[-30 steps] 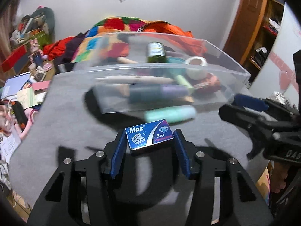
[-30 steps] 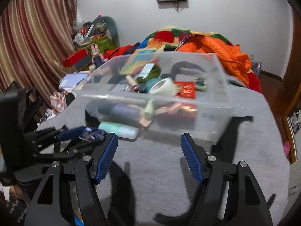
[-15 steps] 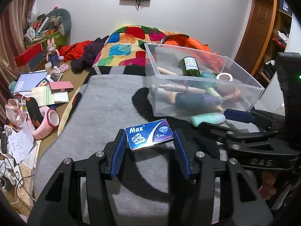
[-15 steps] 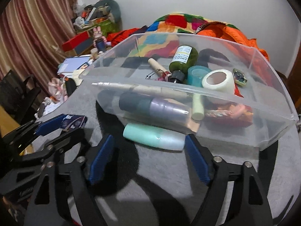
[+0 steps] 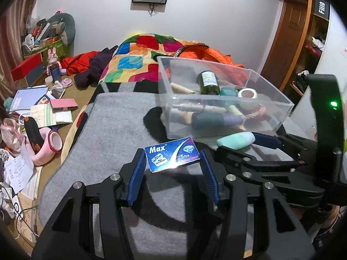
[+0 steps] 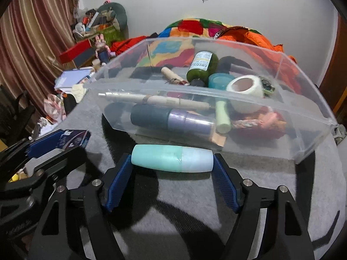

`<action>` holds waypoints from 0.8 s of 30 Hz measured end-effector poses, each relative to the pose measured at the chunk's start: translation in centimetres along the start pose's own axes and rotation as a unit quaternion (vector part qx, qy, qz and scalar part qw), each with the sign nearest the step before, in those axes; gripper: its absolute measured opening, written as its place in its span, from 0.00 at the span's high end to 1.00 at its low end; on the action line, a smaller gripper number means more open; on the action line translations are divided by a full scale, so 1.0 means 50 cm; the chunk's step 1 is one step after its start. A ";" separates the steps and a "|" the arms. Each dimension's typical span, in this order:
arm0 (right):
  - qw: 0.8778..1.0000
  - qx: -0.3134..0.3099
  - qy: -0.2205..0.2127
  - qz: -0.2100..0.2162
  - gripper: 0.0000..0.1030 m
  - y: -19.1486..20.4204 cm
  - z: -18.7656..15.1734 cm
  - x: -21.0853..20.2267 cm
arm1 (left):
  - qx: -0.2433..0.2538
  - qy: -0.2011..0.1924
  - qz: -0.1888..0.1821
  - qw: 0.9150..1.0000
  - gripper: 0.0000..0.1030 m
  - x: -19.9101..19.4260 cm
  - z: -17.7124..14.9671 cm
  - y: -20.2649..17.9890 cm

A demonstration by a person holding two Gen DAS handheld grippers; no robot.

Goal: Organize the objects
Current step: 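Lower the Max box into the box with the left tool while the right tool drops the bottle in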

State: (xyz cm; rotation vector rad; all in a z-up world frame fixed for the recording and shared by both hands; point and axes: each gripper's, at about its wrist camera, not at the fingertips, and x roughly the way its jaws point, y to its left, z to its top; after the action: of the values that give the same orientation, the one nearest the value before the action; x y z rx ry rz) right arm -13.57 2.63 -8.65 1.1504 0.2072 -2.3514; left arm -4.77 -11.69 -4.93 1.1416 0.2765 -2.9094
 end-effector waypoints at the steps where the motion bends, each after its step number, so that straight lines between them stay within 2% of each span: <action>1: 1.000 0.001 -0.004 0.003 0.31 -0.004 0.000 -0.009 | 0.001 -0.001 -0.002 1.000 0.51 -0.001 0.004 -0.004; 5: 1.000 0.002 -0.030 0.005 0.31 -0.022 0.006 -0.055 | 0.005 -0.007 -0.005 1.000 0.51 -0.005 0.025 -0.022; 8: 0.998 0.014 -0.051 0.025 0.31 -0.046 0.011 -0.095 | 0.003 -0.013 -0.013 1.000 0.51 -0.013 0.044 -0.033; 13: 0.996 0.017 -0.086 0.022 0.31 -0.072 0.023 -0.140 | 0.008 -0.031 -0.017 0.999 0.51 -0.025 0.081 -0.054; 24: 0.995 0.036 -0.096 0.004 0.31 -0.133 0.087 -0.114 | 0.018 -0.027 -0.020 0.999 0.51 0.024 0.141 -0.069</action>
State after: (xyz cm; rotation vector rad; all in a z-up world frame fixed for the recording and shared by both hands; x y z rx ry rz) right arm -17.06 8.97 -2.09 0.9474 0.0515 -2.4607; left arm -10.65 -9.36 -0.13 1.0723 0.2492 -2.9863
